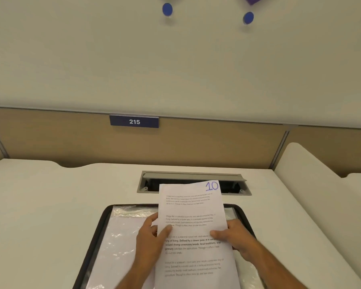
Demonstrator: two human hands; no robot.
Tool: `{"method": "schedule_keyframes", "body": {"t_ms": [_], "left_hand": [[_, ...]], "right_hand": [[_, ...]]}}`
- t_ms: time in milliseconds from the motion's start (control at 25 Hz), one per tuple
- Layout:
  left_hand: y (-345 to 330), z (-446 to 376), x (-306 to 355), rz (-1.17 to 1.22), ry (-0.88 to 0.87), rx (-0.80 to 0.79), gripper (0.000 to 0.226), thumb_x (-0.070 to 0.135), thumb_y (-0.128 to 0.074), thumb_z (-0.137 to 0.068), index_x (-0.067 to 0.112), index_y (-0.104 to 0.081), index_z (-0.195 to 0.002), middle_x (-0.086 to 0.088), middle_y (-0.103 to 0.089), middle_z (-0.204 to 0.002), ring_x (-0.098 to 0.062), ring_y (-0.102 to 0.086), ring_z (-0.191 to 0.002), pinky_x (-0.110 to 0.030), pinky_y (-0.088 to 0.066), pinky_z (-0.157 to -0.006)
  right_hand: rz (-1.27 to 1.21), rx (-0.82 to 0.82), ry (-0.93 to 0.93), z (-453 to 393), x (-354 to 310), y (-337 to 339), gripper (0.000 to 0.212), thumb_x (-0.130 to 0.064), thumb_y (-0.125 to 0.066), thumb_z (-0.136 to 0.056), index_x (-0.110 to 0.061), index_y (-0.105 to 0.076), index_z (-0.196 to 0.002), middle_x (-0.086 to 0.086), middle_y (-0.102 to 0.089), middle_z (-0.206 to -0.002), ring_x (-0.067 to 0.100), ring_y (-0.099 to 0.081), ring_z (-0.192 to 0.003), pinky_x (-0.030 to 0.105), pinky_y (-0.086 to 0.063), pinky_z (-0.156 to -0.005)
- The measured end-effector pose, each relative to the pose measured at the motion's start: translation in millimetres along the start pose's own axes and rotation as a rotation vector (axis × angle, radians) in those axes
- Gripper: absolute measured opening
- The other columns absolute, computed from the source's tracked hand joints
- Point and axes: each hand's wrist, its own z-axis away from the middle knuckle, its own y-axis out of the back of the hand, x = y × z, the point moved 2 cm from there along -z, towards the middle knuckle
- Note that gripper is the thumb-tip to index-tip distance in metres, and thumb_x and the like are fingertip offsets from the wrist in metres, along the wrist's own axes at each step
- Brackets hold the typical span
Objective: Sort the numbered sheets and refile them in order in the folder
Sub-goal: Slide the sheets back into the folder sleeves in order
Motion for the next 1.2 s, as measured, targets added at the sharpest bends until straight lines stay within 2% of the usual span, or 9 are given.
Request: {"method": "schedule_keyframes", "body": {"t_ms": [120, 240, 360, 560, 640, 760, 880, 1080, 1200], "left_hand": [[-25.7, -21.1, 3.8, -0.133, -0.058, 0.065, 0.032, 0.027, -0.069, -0.093, 0.024, -0.060, -0.123, 0.008, -0.072, -0.097, -0.009, -0.069, -0.078, -0.018, -0.052, -0.066], [-50.2, -45.7, 1.3, -0.400, -0.161, 0.026, 0.030, 0.031, -0.067, -0.094, 0.028, -0.062, -0.123, 0.011, -0.066, -0.117, -0.005, -0.062, -0.099, -0.023, -0.052, -0.087], [-75.1, -72.9, -3.0, -0.705, -0.302, -0.051, 0.032, 0.041, -0.064, -0.094, 0.031, -0.062, -0.124, 0.014, -0.061, -0.123, -0.010, -0.053, -0.117, -0.032, -0.045, -0.103], [-109.2, -101.2, -11.2, -1.090, -0.502, -0.122, 0.041, 0.049, -0.047, -0.100, 0.034, -0.052, -0.137, 0.011, -0.052, -0.132, -0.014, -0.044, -0.122, -0.036, -0.034, -0.103], [-113.4, -105.8, -19.3, -1.085, -0.553, -0.094, 0.036, 0.044, -0.050, -0.100, 0.034, -0.059, -0.133, 0.009, -0.056, -0.122, -0.016, -0.048, -0.112, -0.037, -0.037, -0.096], [-111.6, -109.6, -28.5, -1.005, -0.661, -0.003, 0.015, 0.033, -0.073, -0.089, 0.033, -0.077, -0.104, 0.011, -0.061, -0.095, -0.015, -0.055, -0.087, -0.035, -0.045, -0.078], [-109.7, -106.0, -29.8, -0.953, -0.773, 0.039, 0.014, 0.025, -0.088, -0.074, 0.029, -0.078, -0.082, 0.011, -0.062, -0.084, -0.014, -0.056, -0.078, -0.034, -0.048, -0.067], [-107.1, -100.9, -31.8, -0.915, -0.834, 0.050, 0.016, 0.018, -0.086, -0.075, 0.023, -0.072, -0.081, 0.009, -0.063, -0.086, -0.015, -0.056, -0.079, -0.032, -0.047, -0.067], [-108.1, -100.7, -32.4, -0.892, -0.839, 0.036, 0.017, 0.018, -0.080, -0.081, 0.024, -0.064, -0.083, 0.011, -0.061, -0.083, -0.014, -0.053, -0.076, -0.031, -0.047, -0.067]], "right_hand": [[-0.098, 0.084, 0.042, -10.4, 2.0, 46.8, 0.038, -0.007, -0.084, -0.075, 0.002, -0.073, -0.110, 0.015, -0.076, -0.103, 0.031, -0.075, -0.092, 0.047, -0.059, -0.088], [-0.199, 0.177, 0.073, -17.9, 1.2, 91.0, 0.069, -0.026, -0.096, -0.051, -0.001, -0.072, -0.110, 0.016, -0.076, -0.103, 0.035, -0.074, -0.093, 0.043, -0.062, -0.077], [-0.350, 0.330, 0.118, -28.0, 1.5, 125.8, 0.053, -0.018, -0.087, -0.068, -0.004, -0.068, -0.116, 0.015, -0.075, -0.108, 0.035, -0.073, -0.097, 0.044, -0.059, -0.079], [-0.563, 0.461, 0.172, -49.4, -2.7, 149.6, 0.045, -0.010, -0.075, -0.078, -0.010, -0.067, -0.122, 0.008, -0.074, -0.117, 0.031, -0.068, -0.109, 0.048, -0.054, -0.092], [-0.598, 0.487, 0.166, -59.0, -3.7, 151.3, 0.032, -0.006, -0.072, -0.085, -0.015, -0.069, -0.116, 0.005, -0.074, -0.115, 0.028, -0.068, -0.108, 0.047, -0.054, -0.091], [-0.628, 0.518, 0.156, -71.1, -5.7, 148.4, 0.026, -0.004, -0.072, -0.087, -0.018, -0.071, -0.109, 0.000, -0.076, -0.107, 0.025, -0.069, -0.104, 0.042, -0.055, -0.083], [-0.676, 0.542, 0.157, -78.3, -7.6, 142.1, 0.029, -0.006, -0.075, -0.084, -0.019, -0.071, -0.110, -0.002, -0.077, -0.103, 0.024, -0.069, -0.105, 0.040, -0.056, -0.081], [-0.709, 0.510, 0.231, -80.3, -18.4, 129.7, 0.057, -0.022, -0.085, -0.056, -0.022, -0.070, -0.111, -0.003, -0.077, -0.106, 0.021, -0.073, -0.100, 0.037, -0.063, -0.077], [-0.755, 0.509, 0.279, -83.9, -26.6, 125.3, 0.039, -0.010, -0.077, -0.078, -0.022, -0.069, -0.114, -0.003, -0.076, -0.110, 0.018, -0.072, -0.103, 0.037, -0.062, -0.082]]}}
